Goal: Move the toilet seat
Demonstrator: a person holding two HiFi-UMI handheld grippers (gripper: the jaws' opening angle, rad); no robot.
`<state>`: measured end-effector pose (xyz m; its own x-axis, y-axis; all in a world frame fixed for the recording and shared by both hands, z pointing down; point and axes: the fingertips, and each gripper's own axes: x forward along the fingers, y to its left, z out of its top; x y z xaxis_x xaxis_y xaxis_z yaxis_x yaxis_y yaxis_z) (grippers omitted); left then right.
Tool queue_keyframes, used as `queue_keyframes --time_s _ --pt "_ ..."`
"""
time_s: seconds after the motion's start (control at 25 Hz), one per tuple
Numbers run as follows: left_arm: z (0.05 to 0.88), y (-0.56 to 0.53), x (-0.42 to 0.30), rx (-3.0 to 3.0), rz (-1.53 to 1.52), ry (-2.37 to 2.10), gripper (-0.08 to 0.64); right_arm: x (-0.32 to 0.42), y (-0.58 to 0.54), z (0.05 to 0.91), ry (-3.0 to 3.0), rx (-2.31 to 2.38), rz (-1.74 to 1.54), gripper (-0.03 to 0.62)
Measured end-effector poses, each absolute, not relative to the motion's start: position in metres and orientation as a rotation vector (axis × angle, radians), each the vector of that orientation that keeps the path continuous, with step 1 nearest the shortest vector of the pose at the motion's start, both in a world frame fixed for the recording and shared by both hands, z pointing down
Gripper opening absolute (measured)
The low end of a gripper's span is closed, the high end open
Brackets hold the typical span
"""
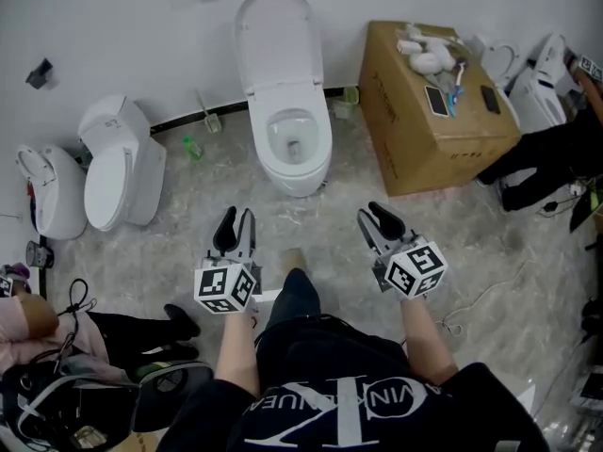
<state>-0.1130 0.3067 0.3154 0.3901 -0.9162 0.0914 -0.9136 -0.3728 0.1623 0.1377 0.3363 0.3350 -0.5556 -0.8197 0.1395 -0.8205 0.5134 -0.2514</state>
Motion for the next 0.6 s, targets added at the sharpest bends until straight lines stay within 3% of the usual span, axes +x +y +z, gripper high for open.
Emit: queue_keyframes --time_s 0.6 --pt "0.378 0.159 -0.141 2.367 0.125 -1.503 0.129 0.104 0.206 0.407 -2.574 1.415 0.738 0.132"
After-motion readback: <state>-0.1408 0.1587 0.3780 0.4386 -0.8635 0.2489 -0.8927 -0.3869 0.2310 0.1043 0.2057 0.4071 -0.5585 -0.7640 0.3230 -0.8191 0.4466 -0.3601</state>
